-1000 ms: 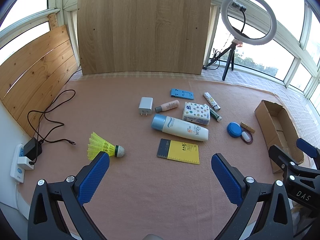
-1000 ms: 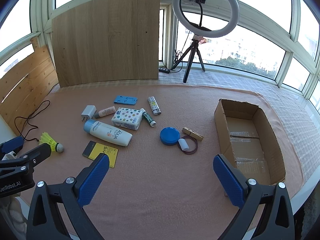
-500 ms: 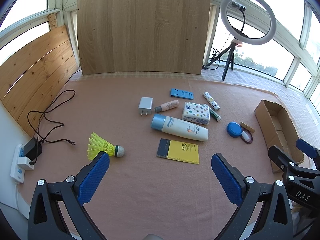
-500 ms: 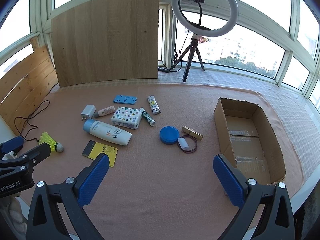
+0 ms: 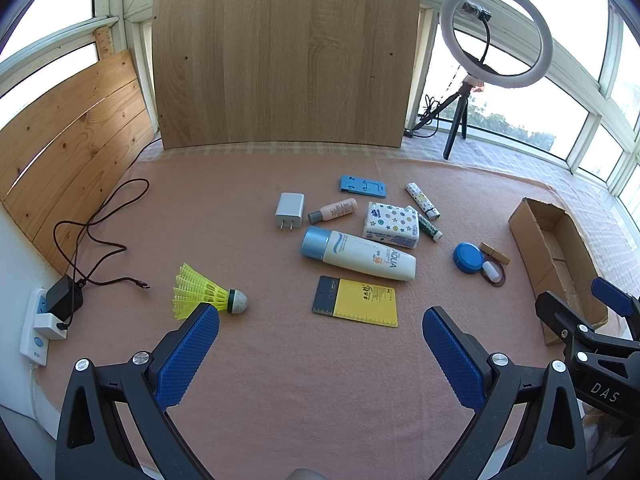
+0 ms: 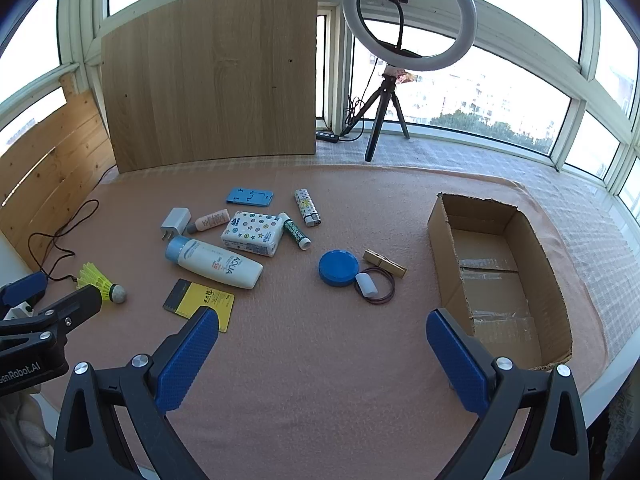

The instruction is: Organize objects

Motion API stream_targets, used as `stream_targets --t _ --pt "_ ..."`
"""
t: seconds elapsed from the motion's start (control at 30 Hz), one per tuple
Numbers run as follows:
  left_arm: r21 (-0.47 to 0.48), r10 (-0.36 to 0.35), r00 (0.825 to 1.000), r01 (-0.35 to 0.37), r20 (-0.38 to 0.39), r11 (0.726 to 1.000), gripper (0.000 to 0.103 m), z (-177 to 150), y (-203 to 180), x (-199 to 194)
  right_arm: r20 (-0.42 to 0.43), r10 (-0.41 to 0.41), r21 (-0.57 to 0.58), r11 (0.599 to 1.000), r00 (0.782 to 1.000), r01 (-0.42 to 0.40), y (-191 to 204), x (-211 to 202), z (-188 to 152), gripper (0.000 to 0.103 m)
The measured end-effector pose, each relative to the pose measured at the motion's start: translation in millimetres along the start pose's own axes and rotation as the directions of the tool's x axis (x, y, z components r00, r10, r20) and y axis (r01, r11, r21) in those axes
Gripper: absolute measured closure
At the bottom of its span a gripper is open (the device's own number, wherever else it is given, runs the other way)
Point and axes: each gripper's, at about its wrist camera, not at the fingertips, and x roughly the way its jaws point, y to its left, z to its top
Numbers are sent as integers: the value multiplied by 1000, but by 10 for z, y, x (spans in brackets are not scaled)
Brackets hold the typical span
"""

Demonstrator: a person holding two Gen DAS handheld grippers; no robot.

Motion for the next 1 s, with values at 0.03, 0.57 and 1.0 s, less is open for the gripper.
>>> stream_targets --t 0.03,0.57,1.0 --pt "0 0 1000 0 -1 1000 0 3 -2 6 -1 1 0 1000 1000 -1 0 1 1 0" --pt "-7 2 1000 -2 -27 1000 0 38 35 164 -33 10 12 1000 999 -9 -36 137 -9 0" --pt "-15 -5 998 4 -62 1000 0 1 109 409 -93 139 125 984 986 -126 -399 379 -9 0"
